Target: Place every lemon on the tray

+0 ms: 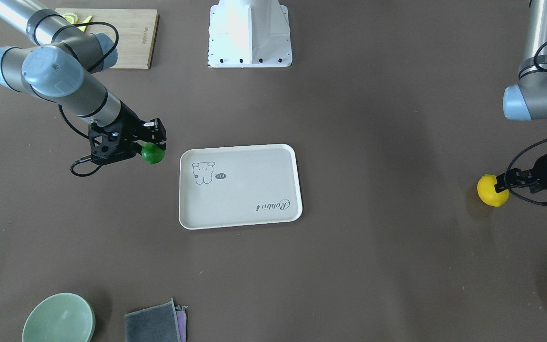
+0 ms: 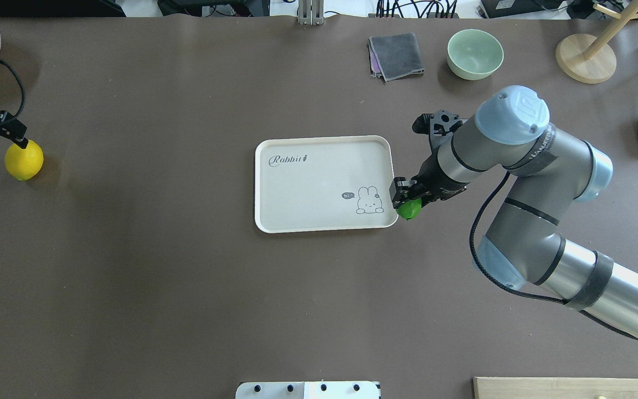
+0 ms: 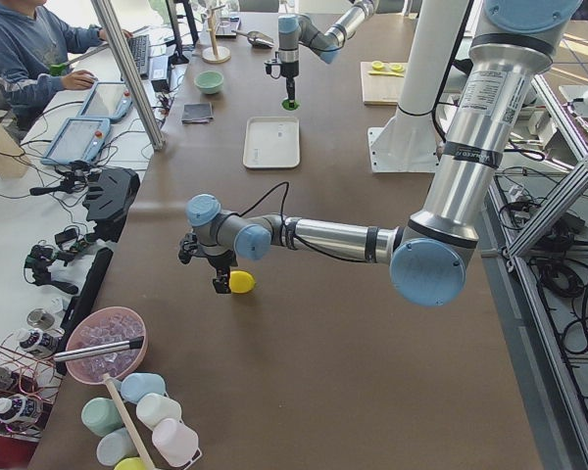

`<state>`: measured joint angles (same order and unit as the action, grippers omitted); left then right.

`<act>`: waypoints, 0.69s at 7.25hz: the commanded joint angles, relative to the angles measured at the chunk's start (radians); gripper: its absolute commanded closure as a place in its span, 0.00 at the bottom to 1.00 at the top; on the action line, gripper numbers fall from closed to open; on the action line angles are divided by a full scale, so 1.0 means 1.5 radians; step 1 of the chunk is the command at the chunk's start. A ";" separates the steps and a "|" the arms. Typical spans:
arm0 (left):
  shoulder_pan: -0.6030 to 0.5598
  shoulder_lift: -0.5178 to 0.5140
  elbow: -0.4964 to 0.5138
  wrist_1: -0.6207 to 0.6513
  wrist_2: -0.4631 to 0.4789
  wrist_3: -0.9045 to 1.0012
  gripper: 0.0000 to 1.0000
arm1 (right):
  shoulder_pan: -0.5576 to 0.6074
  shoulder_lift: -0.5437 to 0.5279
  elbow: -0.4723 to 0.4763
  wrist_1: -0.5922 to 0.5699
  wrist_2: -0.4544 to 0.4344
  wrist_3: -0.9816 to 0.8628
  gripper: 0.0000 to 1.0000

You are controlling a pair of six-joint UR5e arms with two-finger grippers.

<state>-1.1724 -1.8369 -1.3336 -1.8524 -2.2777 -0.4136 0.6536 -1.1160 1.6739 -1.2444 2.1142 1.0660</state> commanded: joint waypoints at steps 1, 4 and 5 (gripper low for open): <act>0.009 0.000 0.019 -0.040 0.007 -0.027 0.08 | -0.042 0.077 -0.058 -0.005 -0.048 0.037 1.00; 0.023 0.011 0.021 -0.064 0.006 -0.039 0.26 | -0.047 0.095 -0.079 -0.003 -0.061 0.036 1.00; 0.024 0.022 0.018 -0.075 0.005 -0.043 0.46 | -0.050 0.095 -0.079 -0.001 -0.061 0.038 1.00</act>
<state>-1.1395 -1.8197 -1.3037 -1.9473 -2.2691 -0.4724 0.5830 -0.9767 1.5582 -1.2482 2.0256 1.1208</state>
